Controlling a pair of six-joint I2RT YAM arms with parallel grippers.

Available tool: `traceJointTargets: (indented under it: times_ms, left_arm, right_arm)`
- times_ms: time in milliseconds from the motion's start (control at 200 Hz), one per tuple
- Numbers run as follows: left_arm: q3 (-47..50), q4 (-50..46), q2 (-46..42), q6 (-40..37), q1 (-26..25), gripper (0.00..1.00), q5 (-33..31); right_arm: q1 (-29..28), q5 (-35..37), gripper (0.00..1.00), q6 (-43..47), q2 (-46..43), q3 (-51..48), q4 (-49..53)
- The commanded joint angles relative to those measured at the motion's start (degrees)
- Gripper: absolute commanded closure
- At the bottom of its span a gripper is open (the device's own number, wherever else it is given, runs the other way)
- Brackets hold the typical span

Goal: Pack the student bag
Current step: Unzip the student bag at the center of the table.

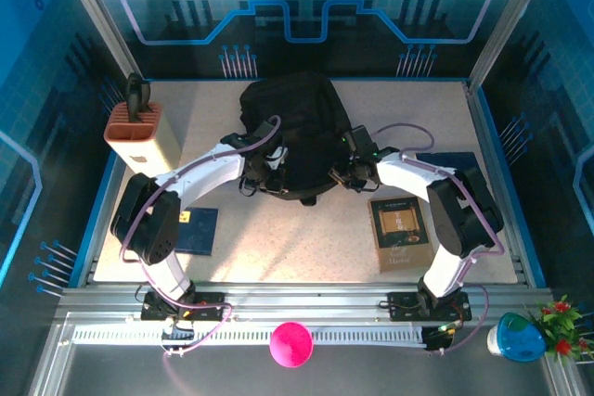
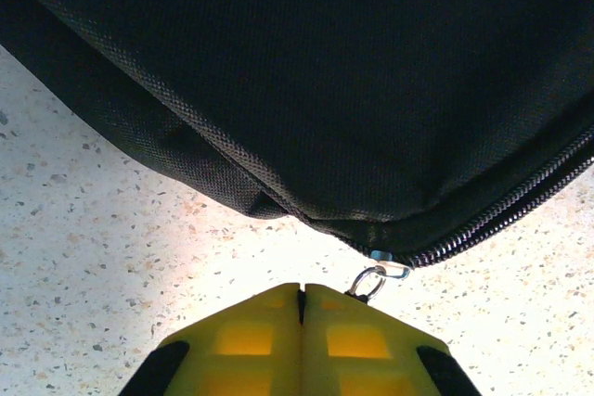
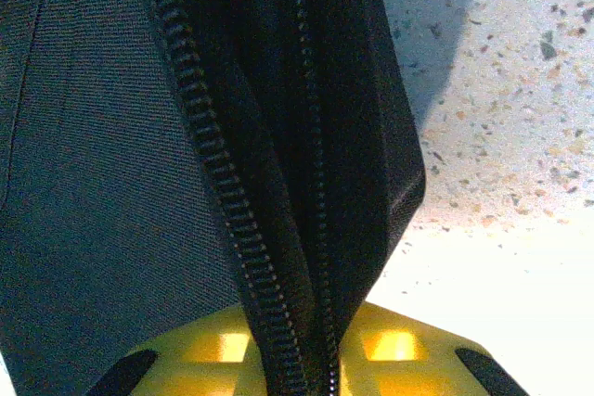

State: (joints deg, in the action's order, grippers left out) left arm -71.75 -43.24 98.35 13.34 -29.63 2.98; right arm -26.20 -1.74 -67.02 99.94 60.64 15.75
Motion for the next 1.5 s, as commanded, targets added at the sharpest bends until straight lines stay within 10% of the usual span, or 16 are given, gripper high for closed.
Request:
traceJointTargets:
  times_ms: [0, 415, 885, 1156, 1491]
  left_arm:
    - [-0.8, -5.8, 0.3, -0.9, 0.7, 1.00, -1.8]
    - [0.7, 2.1, -5.6, -2.1, 0.5, 1.00, 10.4]
    - [2.6, -0.9, 2.8, 1.5, 0.8, 1.00, -8.9]
    - [1.4, 1.4, 2.8, 0.5, 1.2, 1.00, -7.5]
    - [2.9, 8.6, -0.8, 0.2, 0.5, 1.00, 4.1]
  right_arm:
    - [1.8, 6.0, 0.82, 2.0, 1.1, 2.4, 1.6]
    - [2.9, 8.4, 0.82, 4.3, 1.4, 4.4, 2.8]
    - [3.3, 12.2, 0.83, 5.1, 3.1, 5.4, 6.3]
    - [3.6, 12.4, 0.82, 6.1, 2.8, 5.7, 5.7]
    - [0.2, 3.1, 0.41, -2.6, -6.2, 1.2, 7.1]
